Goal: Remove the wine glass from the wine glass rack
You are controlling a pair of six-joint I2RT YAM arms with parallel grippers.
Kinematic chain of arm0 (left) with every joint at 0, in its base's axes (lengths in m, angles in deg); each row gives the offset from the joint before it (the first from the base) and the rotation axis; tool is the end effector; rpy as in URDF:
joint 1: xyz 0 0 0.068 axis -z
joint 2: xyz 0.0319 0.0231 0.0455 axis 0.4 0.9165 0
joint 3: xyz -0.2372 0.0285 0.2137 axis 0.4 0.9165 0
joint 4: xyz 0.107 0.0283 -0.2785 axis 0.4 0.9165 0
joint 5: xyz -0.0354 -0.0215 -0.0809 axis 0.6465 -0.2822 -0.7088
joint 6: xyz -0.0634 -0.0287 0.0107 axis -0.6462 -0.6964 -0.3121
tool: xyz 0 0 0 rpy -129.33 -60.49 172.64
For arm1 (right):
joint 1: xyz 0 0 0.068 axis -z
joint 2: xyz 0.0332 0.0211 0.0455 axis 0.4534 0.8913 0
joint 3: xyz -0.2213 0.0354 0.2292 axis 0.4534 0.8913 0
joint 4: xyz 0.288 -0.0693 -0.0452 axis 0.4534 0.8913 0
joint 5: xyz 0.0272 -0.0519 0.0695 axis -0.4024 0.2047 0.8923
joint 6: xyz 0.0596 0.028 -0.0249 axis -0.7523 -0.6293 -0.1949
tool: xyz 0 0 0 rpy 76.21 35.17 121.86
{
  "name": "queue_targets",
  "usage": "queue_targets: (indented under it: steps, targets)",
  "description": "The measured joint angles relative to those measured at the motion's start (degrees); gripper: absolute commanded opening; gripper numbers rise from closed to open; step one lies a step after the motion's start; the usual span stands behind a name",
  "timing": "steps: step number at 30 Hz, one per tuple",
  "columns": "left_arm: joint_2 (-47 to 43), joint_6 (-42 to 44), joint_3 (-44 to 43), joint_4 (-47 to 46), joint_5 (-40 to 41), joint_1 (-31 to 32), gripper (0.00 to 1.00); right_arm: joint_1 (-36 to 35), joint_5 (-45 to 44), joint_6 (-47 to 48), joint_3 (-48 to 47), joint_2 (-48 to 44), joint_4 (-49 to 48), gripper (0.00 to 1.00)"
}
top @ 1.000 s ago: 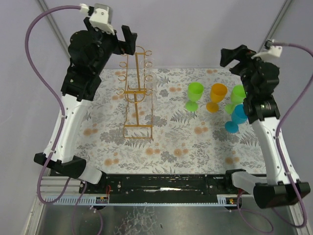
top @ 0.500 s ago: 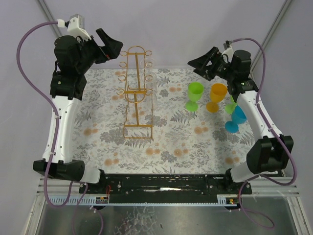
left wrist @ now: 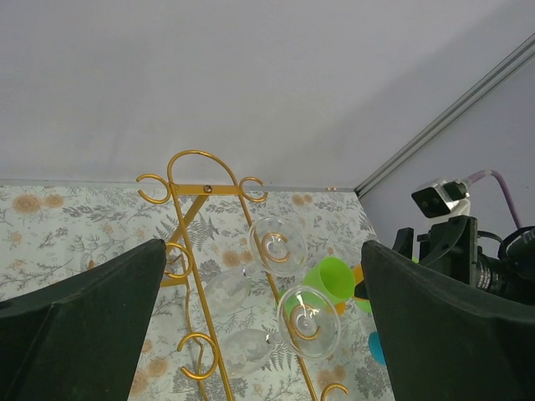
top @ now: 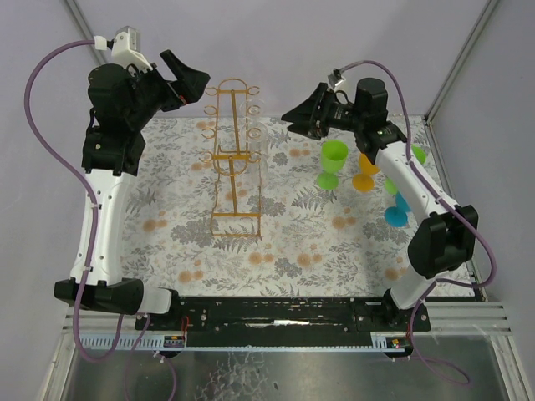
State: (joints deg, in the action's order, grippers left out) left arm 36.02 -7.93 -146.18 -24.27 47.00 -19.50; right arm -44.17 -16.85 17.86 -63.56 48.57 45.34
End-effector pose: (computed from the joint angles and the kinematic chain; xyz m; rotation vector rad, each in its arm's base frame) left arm 0.3193 -0.0393 0.5968 -0.0766 1.6175 -0.6389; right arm 0.4205 0.1747 0.4490 -0.0255 1.9126 1.6504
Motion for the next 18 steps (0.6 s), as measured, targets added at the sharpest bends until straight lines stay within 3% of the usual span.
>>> queue_targets:
  steps: [18]
  targets:
    - [-0.6, 0.3, 1.3, 0.4, 0.1, 0.0, 1.00, -4.1, 1.6, -1.4, -5.0, 4.9, 1.4, 0.54]
